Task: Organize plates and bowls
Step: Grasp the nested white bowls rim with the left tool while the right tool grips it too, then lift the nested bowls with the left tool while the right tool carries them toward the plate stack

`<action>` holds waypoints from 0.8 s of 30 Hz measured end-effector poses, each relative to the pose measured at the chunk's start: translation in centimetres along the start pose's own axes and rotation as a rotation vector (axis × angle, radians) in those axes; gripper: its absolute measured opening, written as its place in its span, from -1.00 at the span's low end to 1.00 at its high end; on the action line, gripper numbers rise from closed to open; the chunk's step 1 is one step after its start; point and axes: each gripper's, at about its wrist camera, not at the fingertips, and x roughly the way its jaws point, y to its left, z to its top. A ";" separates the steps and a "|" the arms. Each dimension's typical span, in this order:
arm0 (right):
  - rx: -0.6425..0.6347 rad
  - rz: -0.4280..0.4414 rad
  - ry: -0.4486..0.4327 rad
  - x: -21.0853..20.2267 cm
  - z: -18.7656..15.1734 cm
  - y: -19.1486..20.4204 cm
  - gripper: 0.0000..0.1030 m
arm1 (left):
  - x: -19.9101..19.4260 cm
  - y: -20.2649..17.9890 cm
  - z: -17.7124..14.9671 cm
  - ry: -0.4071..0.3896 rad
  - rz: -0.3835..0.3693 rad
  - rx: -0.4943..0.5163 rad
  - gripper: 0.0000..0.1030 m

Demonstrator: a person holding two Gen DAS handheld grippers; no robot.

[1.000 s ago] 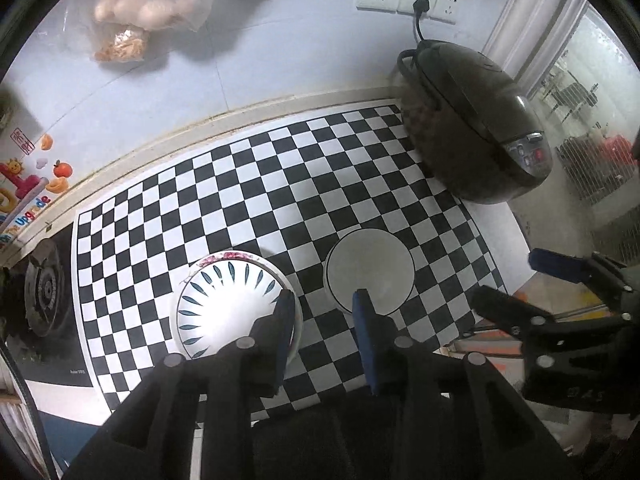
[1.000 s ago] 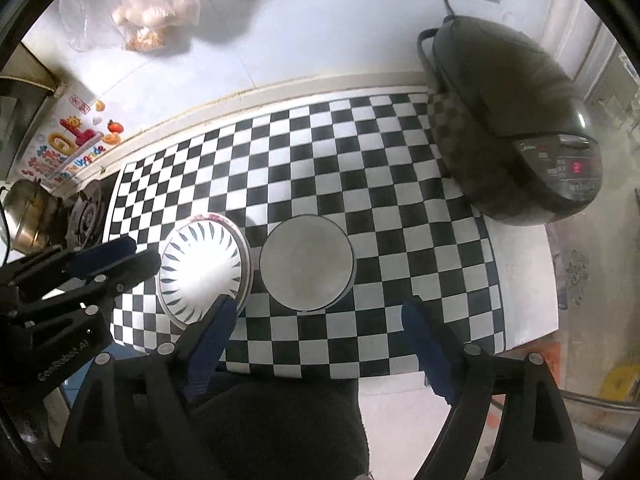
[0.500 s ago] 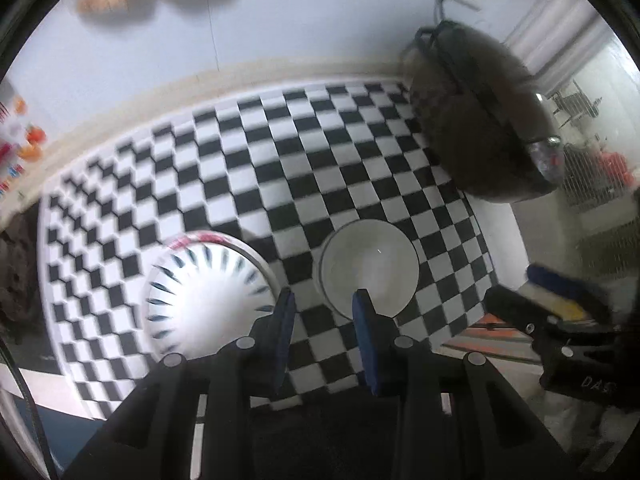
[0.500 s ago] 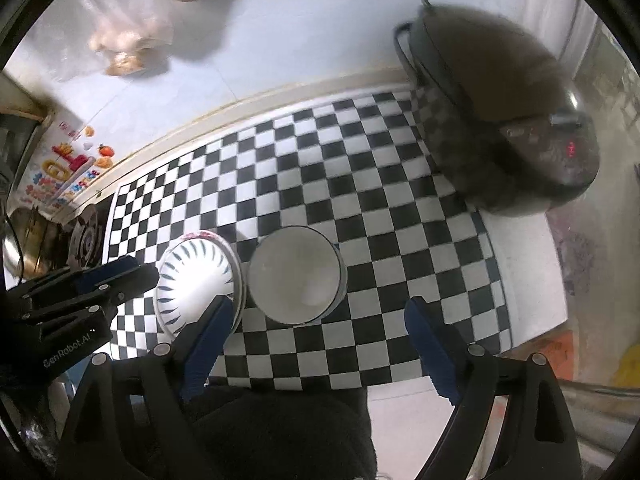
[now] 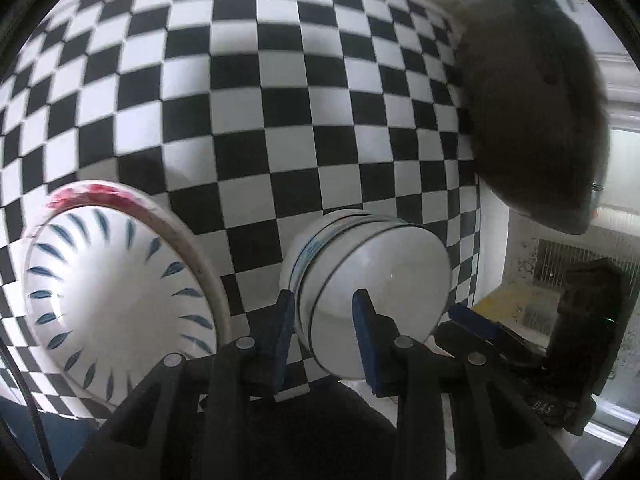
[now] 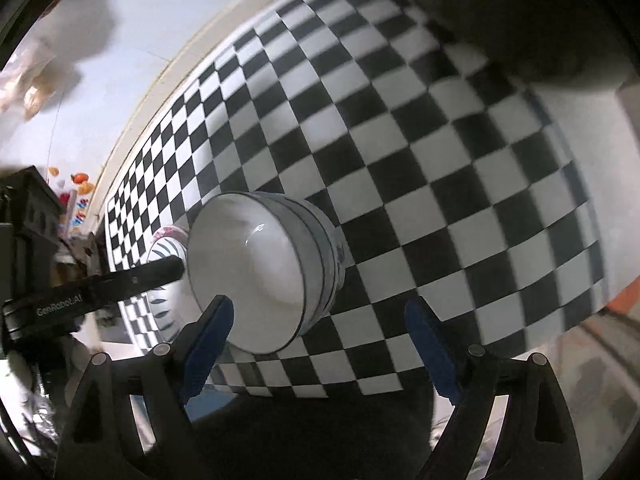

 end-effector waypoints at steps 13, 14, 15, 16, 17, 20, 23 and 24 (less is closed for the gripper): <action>0.049 0.107 0.114 6.3 1.7 -1.5 0.74 | 5.0 0.3 2.8 0.120 0.044 0.044 -0.27; 0.048 0.112 0.121 6.7 1.8 -1.4 0.74 | 5.4 0.5 3.0 0.135 0.038 0.040 -0.20; 0.046 0.116 0.129 7.2 1.9 -1.4 0.74 | 5.9 0.8 3.0 0.154 0.022 0.031 -0.14; 0.049 0.115 0.135 7.6 2.0 -1.4 0.74 | 6.4 0.9 3.1 0.168 0.010 0.022 -0.03; 0.054 0.116 0.138 8.0 2.0 -1.5 0.74 | 6.7 1.0 3.1 0.176 -0.005 0.015 0.04; 0.068 0.148 0.146 8.9 2.2 -1.7 0.74 | 7.1 1.2 3.2 0.172 -0.045 0.002 0.11; 0.079 0.170 0.158 9.7 2.4 -1.7 0.74 | 7.1 1.5 3.4 0.164 -0.072 -0.001 0.09; 0.085 0.177 0.167 10.1 2.4 -1.8 0.73 | 7.1 1.6 3.4 0.159 -0.085 -0.002 0.09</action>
